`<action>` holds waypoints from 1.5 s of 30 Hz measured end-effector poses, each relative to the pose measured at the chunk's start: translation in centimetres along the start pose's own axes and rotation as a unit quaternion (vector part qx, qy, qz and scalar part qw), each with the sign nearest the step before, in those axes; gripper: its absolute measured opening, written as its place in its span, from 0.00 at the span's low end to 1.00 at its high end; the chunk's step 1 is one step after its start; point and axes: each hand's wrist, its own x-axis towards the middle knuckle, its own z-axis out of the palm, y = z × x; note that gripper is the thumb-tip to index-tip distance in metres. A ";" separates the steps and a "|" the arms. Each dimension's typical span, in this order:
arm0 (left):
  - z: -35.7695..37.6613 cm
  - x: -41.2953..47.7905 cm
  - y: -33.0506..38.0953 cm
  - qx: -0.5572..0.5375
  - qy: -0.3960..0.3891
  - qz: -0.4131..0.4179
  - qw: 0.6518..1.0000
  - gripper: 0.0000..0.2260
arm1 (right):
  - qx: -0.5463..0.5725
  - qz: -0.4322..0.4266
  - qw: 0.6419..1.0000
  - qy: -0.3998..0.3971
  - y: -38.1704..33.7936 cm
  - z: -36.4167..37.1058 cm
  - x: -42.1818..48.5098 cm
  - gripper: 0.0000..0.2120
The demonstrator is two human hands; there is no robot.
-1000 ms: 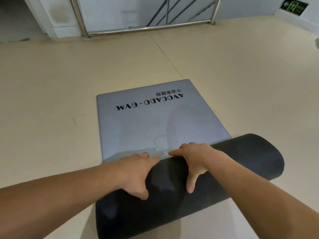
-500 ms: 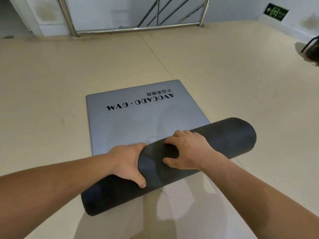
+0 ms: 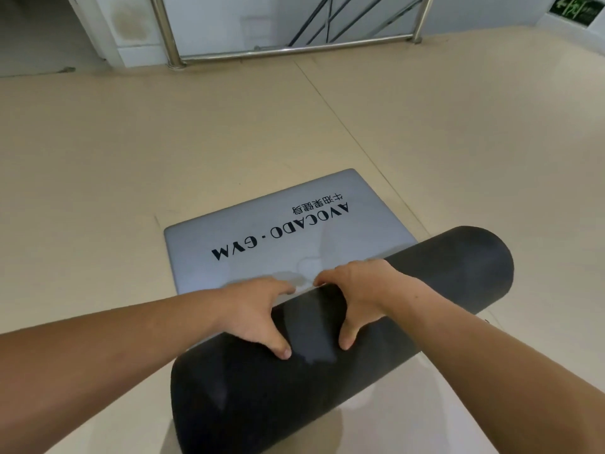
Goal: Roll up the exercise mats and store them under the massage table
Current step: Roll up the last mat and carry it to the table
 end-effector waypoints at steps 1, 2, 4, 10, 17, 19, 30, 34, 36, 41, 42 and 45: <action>-0.2 -0.5 0.3 0.018 0.034 0.012 0.999 0.41 | -0.001 0.007 1.000 0.028 0.0 -0.4 0.4 0.48; 0.0 -1.1 0.9 0.045 0.068 0.029 0.996 0.35 | -0.007 0.017 0.998 0.066 0.1 -0.8 0.9 0.46; 1.6 -1.8 2.2 0.134 0.114 0.047 0.983 0.33 | -0.022 0.042 0.990 0.132 0.3 -1.2 1.8 0.39; 6.2 0.0 3.4 0.256 0.063 -0.070 0.962 0.67 | -0.026 0.125 0.974 0.188 -1.5 0.2 3.6 0.24; 0.4 2.2 -0.3 0.159 0.109 -0.056 0.980 0.64 | 0.023 0.022 0.962 0.272 -1.2 2.2 1.8 0.24; -2.0 2.2 -1.1 0.118 0.090 -0.041 0.988 0.55 | 0.020 0.012 0.968 0.248 -0.4 2.1 0.8 0.33; -0.5 0.2 -3.7 -0.183 -0.052 -0.028 0.981 0.32 | -0.042 -0.020 0.983 0.176 -0.8 0.9 -1.3 0.52; -1.9 -0.8 -4.7 -0.123 0.061 -0.055 0.989 0.50 | -0.067 0.003 0.982 0.179 -2.8 -0.2 0.1 0.42; -2.1 -2.1 -3.8 -0.043 0.115 -0.033 0.992 0.41 | -0.052 0.011 0.985 0.164 -3.6 -1.3 1.1 0.38; 2.9 -4.3 -2.4 0.191 0.164 -0.039 0.967 0.57 | -0.028 0.048 0.976 0.212 -5.3 -1.8 4.1 0.28; 3.4 -3.9 -2.8 0.187 0.160 -0.058 0.968 0.63 | -0.028 0.068 0.967 0.242 -5.7 -1.5 4.7 0.27; 2.4 -2.2 -4.9 0.154 0.172 -0.071 0.970 0.67 | -0.045 0.075 0.942 0.325 -6.6 -0.1 6.1 0.24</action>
